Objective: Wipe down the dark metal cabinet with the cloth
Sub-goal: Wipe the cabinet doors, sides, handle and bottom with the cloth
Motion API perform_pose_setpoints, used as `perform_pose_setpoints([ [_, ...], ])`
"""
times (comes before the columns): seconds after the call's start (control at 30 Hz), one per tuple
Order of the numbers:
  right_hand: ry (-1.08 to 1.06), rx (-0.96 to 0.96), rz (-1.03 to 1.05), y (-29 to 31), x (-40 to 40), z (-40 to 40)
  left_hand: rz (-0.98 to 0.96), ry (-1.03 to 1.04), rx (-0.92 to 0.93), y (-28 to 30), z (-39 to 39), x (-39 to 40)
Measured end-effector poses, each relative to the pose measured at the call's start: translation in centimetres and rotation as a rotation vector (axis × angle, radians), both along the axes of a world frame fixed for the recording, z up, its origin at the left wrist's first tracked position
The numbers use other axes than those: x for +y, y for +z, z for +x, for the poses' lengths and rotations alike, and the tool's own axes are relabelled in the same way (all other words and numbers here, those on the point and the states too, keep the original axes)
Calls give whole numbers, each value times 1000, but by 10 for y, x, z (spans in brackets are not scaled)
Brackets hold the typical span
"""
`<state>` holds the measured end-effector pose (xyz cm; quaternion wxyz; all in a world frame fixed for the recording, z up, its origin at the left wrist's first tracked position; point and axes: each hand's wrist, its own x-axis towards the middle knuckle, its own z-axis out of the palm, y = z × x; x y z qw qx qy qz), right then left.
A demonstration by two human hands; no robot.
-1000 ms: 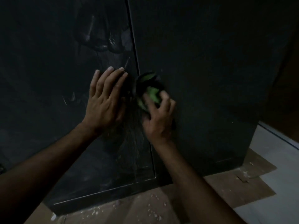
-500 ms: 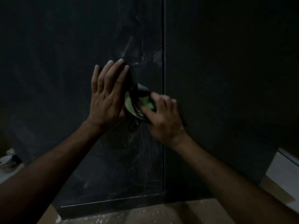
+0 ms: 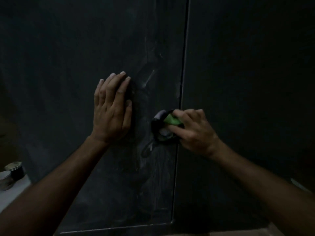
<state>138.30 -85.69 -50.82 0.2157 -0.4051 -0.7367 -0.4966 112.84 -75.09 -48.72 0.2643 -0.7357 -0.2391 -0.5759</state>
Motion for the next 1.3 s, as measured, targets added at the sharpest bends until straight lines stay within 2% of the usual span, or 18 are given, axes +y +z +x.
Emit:
perform_pose_setpoints([
  [0.03,-25,73,51,18,0,7,-4,9,7,3,-2,0],
  [0.1,-88,359,220,73,13,4,1,25,8,13,-4,4],
  [0.17,-119,558,349,120,32,-24,18,44,-32,31,-5,8],
  [0.23,-57,512,348,123,45,-51,38,61,-97,51,-7,13],
  [0.33,47,115,94,68,34,-43,38,70,-102,77,-9,16],
  [0.4,36,-5,-15,62,15,-15,36,86,-27,84,-8,17],
  [0.47,18,124,60,92,18,2,62,114,29,88,-6,17],
  [0.57,-74,535,271,149,37,-18,116,176,26,94,-1,20],
  [0.6,-63,597,304,152,41,-31,118,192,17,96,0,21],
  [0.67,15,511,208,131,42,-48,108,225,23,98,2,23],
  [0.73,71,231,36,104,29,-40,108,255,34,99,4,24],
  [0.8,79,111,-14,112,19,-15,115,264,23,99,6,25],
  [0.93,-32,524,209,188,29,-4,127,275,1,97,7,29],
  [0.97,-63,569,250,194,33,-17,130,274,0,96,7,29],
  [1.03,-51,511,226,185,38,-44,130,271,6,96,6,29],
  [1.17,14,122,-47,143,26,-39,98,245,57,97,2,25],
  [1.23,26,216,14,158,22,-19,103,255,57,99,2,24],
  [1.3,-41,456,169,187,31,-22,107,246,41,98,4,24],
])
